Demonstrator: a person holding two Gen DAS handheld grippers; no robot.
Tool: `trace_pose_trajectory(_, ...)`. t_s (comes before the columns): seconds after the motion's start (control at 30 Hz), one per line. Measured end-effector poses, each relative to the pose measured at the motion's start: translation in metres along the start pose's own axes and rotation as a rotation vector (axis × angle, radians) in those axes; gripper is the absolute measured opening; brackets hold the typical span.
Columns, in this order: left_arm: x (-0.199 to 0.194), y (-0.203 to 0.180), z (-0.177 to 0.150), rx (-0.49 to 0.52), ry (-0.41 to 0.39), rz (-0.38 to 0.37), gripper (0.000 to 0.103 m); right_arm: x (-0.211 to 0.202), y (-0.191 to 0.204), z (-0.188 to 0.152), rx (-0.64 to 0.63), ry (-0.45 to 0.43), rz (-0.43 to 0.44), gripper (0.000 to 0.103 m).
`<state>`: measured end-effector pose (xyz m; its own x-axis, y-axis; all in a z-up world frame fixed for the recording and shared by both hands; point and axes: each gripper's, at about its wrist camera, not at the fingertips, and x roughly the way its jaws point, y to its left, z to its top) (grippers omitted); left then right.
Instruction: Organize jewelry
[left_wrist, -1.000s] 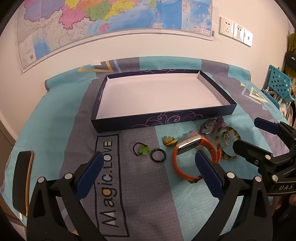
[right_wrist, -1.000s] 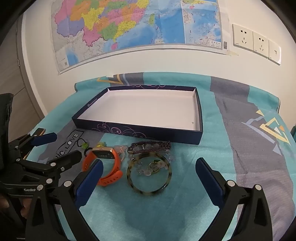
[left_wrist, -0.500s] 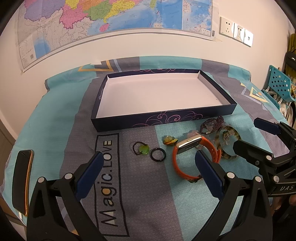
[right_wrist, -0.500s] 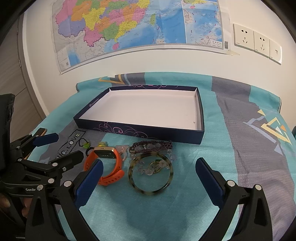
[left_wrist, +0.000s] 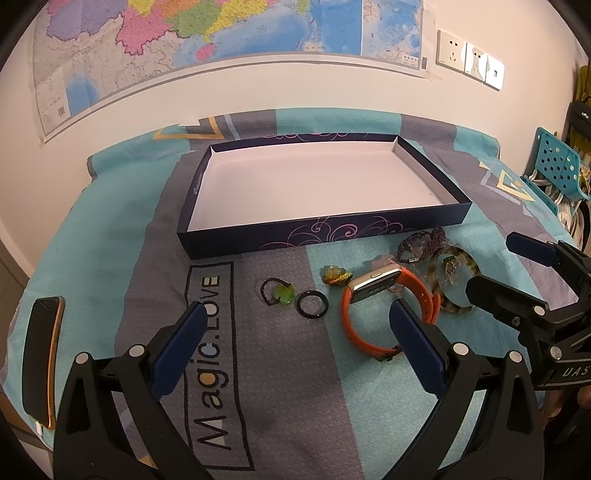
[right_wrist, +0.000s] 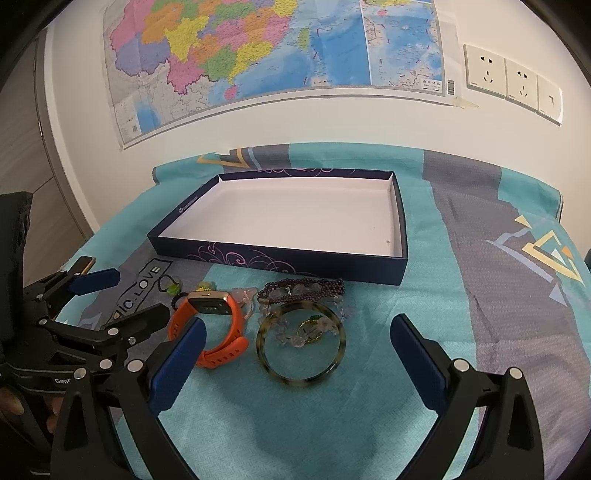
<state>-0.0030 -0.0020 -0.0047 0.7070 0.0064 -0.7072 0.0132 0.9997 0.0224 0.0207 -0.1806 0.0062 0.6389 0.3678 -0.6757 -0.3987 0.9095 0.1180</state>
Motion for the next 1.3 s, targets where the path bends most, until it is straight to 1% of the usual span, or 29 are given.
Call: trace_pose_trajectory(1.3, 0.0068, -0.0045, -0.0008, -0.004, 0.029, -0.024, 0.097, 0.0019, -0.0026, -0.0014, 0.011, 0.021, 0.015, 0.097)
